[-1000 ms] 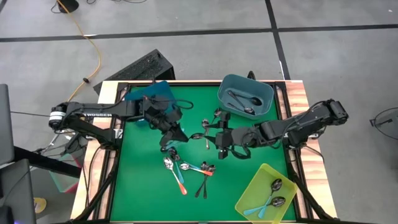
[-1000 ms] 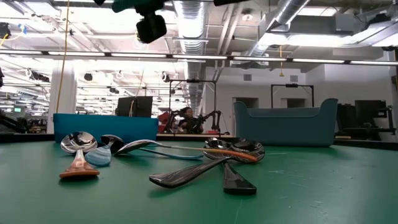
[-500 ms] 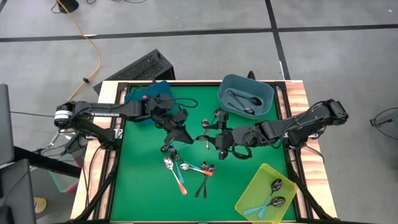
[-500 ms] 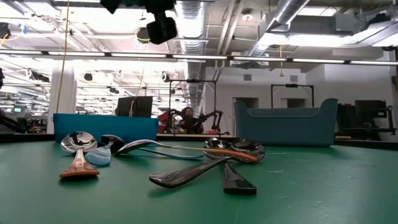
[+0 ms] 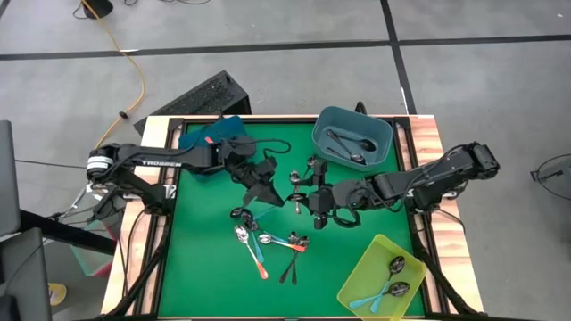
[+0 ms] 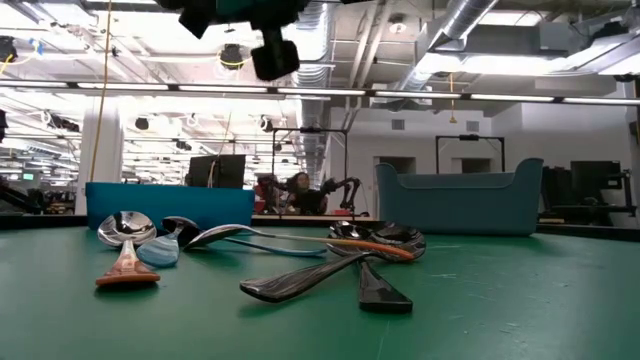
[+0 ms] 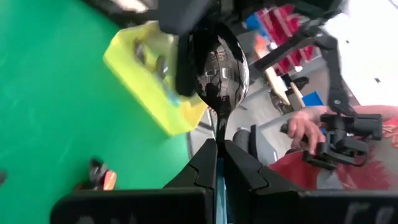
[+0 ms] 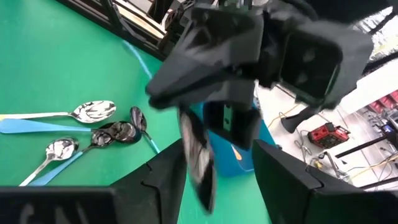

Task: Sort silverware by color (type)
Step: Put the blue spoon into the yellow bin

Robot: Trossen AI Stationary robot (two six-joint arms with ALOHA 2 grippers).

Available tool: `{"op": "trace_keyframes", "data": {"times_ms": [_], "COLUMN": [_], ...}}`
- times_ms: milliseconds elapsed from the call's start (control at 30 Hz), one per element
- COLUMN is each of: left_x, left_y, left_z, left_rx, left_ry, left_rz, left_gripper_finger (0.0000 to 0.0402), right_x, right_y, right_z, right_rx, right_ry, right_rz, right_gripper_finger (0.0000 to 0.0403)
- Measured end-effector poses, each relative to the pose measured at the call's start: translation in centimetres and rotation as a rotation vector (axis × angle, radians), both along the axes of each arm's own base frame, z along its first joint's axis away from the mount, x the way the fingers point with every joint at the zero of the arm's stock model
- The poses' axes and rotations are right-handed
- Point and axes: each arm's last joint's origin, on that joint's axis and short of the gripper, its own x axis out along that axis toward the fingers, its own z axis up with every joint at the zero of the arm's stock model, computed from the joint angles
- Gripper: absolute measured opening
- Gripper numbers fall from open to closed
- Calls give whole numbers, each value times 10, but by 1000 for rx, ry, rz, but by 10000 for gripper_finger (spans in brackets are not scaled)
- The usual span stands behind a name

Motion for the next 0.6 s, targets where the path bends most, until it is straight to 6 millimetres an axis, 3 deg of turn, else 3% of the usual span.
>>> {"op": "trace_keyframes", "data": {"times_ms": [333, 600], "left_x": [9, 10], "left_y": [0, 0], "left_z": [-12, -10], "left_rx": [-24, -37], "left_ry": [37, 21], "left_rz": [-4, 12], "left_gripper_finger": [0, 0], "right_x": [-1, -3], "right_y": [0, 0], "right_z": [-2, -6], "right_rx": [3, 42], "right_ry": [22, 51], "right_rz": [-1, -17], "right_gripper_finger": [139, 35]}}
